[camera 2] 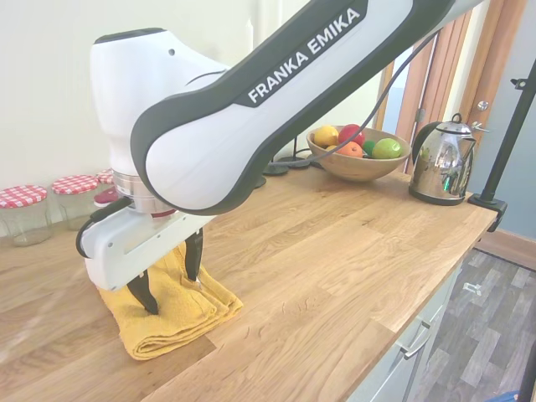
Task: Wipe the counter
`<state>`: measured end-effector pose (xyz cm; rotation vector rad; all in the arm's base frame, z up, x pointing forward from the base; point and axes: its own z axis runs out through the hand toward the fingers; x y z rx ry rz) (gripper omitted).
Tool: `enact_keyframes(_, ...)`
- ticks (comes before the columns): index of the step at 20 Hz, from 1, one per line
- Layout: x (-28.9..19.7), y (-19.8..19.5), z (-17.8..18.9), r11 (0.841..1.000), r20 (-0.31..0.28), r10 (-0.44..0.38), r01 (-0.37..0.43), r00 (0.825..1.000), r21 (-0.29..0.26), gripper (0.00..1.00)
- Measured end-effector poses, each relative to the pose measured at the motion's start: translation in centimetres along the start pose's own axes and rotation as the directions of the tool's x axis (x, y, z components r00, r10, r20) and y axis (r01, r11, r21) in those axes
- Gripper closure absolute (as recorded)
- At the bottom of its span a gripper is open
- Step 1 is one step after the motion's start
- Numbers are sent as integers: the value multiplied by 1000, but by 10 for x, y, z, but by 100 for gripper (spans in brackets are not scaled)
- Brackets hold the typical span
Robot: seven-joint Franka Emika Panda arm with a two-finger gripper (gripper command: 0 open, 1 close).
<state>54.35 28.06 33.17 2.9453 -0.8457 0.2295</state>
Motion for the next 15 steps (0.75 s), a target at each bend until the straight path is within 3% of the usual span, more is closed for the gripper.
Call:
enact_keyframes(9,-8,-1,-7,1000,6,-4,4,1000,14,0)
enact_keyframes(15,-27,11,-48,998,-13,-11,12,1000,58,0)
